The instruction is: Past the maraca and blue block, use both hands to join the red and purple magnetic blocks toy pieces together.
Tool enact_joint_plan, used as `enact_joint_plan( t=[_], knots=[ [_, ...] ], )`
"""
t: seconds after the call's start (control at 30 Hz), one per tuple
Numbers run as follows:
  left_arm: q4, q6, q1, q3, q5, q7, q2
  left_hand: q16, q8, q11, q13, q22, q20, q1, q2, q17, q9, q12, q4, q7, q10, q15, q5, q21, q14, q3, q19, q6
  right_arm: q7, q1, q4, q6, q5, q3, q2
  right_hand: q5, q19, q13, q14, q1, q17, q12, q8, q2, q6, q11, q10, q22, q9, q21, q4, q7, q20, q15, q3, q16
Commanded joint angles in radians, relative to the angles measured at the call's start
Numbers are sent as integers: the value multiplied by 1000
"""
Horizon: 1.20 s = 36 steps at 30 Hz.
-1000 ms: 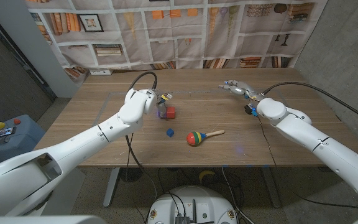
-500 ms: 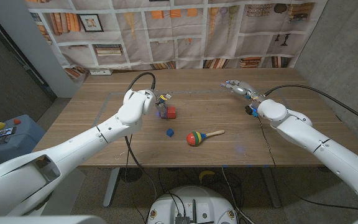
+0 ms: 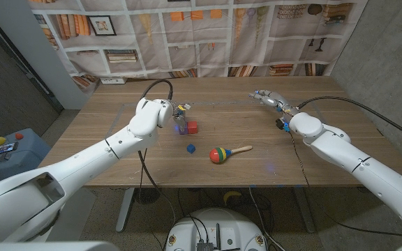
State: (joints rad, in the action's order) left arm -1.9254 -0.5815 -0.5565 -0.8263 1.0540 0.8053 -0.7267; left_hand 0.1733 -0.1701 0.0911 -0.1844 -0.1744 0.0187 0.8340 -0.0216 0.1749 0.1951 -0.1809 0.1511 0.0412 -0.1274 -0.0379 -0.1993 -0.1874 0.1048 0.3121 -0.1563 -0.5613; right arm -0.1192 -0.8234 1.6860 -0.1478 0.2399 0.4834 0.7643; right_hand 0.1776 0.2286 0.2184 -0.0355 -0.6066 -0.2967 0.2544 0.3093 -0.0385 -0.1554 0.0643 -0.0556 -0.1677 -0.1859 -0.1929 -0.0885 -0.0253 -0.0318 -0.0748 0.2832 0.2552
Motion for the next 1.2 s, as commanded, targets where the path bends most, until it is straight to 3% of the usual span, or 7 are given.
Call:
enact_joint_plan(
  t=[0.03,0.23,0.47,0.7,0.93,1.2],
  knots=[
    [-28,-16,1,28,-47,16,-24,-2,1,-1,-1,-3,-4,-27,-5,2,-2,1,-4,-1,26,6,11,3,-27,-10,16,40,-2,-5,-6,18,13,-4,1,0,0,-2,5,8,-2,-3,-8,-4,-5,3,-11,1,-2,3,-5,-3,-1,-1,1,-4],
    [-52,-28,-8,73,-124,-1,-47,-2,4,-23,-1,-1,-1,-63,-15,1,-9,-2,-6,-8,75,33,23,6,-90,-23,58,136,2,-9,-12,29,27,-8,-1,-2,-12,-4,-8,14,1,-10,-16,-2,-5,-5,-2,1,-1,8,-9,-12,0,4,-2,-12],
    [-78,-38,-7,104,-217,-16,-74,-3,3,-72,0,0,15,-109,-13,1,-13,-2,-14,-30,130,68,25,8,-152,-33,113,246,2,-13,-15,29,41,-12,-2,-3,-19,-7,-18,23,5,-18,-30,2,9,0,8,1,0,10,-12,-17,-2,6,-7,-18],
    [-94,-28,-26,170,-406,-55,-108,-4,4,-94,0,1,23,-159,-10,1,-16,0,-22,-47,193,97,24,13,-225,-44,183,344,18,-12,-27,51,50,-13,1,-4,-41,-11,-35,43,10,-29,-53,6,33,-6,24,1,2,15,-11,-27,3,10,-17,-27],
    [-108,-27,-79,237,-580,-182,-142,-3,4,-114,2,3,17,-209,-9,0,-17,-2,-32,-60,231,112,24,11,-274,-58,224,417,22,-13,-49,75,56,-13,-5,-3,-52,-14,-43,60,13,-37,-70,8,51,-8,35,1,3,15,-9,-30,-1,6,-24,-32],
    [-105,5,-153,299,-750,-368,-171,1,6,-126,3,2,18,-237,-2,0,-18,-4,-40,-53,243,123,24,8,-283,-63,234,460,44,-8,-102,146,68,-14,-21,-3,-56,-16,-53,81,15,-43,-85,11,65,-14,44,0,4,13,-4,-34,-1,8,-33,-36]
  ],
)
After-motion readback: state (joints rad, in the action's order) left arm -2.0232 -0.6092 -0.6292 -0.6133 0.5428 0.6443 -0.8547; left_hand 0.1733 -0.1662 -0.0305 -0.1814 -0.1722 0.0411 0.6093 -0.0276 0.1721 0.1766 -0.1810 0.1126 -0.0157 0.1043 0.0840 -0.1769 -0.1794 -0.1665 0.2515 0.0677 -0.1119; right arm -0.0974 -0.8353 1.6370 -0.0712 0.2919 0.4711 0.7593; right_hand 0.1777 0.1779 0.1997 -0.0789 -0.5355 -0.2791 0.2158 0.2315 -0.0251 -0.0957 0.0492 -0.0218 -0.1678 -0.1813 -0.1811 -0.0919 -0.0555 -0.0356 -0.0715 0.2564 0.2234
